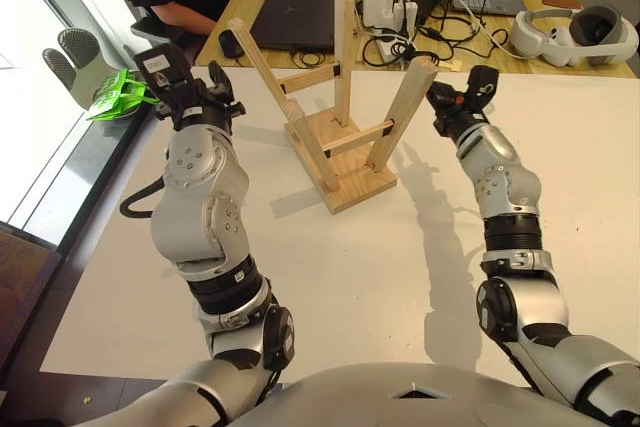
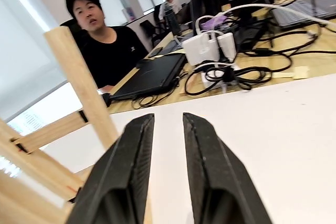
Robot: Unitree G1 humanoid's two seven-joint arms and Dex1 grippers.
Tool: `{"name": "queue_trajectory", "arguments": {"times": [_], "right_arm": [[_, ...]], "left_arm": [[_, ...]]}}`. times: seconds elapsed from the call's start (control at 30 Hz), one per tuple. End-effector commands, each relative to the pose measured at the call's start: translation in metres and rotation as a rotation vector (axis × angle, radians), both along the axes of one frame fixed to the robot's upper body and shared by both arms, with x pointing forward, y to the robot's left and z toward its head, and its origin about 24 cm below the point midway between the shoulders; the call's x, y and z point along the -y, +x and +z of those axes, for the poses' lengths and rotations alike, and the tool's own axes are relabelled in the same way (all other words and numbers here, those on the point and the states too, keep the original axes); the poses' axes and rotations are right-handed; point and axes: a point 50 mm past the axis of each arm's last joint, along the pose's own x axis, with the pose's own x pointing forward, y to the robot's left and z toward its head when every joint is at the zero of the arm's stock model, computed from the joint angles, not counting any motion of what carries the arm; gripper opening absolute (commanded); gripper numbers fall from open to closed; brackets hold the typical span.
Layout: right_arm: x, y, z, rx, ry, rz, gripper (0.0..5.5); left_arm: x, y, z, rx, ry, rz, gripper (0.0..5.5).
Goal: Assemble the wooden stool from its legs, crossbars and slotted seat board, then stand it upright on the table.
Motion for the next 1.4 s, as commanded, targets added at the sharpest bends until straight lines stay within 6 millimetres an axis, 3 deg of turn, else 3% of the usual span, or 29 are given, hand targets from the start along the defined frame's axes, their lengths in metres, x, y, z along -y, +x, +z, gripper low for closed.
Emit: {"name": "queue_trajectory", "arguments": {"times": [0.03, 0.37, 0.63, 0.77, 0.87, 1.07, 1.17, 1.27, 1.4], "right_arm": [[-0.017, -0.018, 0.004, 0.023, 0.031, 0.132, 1.03], [-0.031, -0.055, 0.01, 0.004, 0.056, 0.235, 1.03], [-0.001, -0.048, 0.008, -0.019, 0.023, 0.025, 1.03], [0.029, -0.043, 0.005, -0.049, 0.038, -0.189, 1.03], [0.05, -0.04, -0.003, -0.104, 0.045, -0.341, 1.03], [0.058, -0.047, -0.006, -0.119, 0.049, -0.425, 1.03], [0.039, -0.05, -0.001, -0.109, 0.097, -0.378, 1.03], [0.001, -0.055, 0.014, -0.085, 0.212, -0.24, 1.03], [-0.065, -0.072, 0.03, -0.097, 0.321, 0.08, 1.03]], "left_arm": [[0.006, -0.014, -0.016, -0.113, -0.058, 0.013, 2.49], [0.015, -0.024, -0.024, -0.198, -0.091, -0.004, 2.49], [0.003, -0.015, -0.023, -0.182, -0.079, -0.023, 2.49], [0.004, -0.013, -0.021, -0.168, -0.076, -0.041, 2.49], [0.012, -0.01, -0.018, -0.148, -0.082, -0.074, 2.49], [0.027, -0.009, -0.016, -0.137, -0.082, -0.137, 2.49], [0.03, -0.01, -0.019, -0.15, -0.092, -0.147, 2.49], [0.037, -0.012, -0.018, -0.145, -0.11, -0.159, 2.49], [0.051, -0.011, -0.018, -0.145, -0.159, -0.182, 2.49]]}}
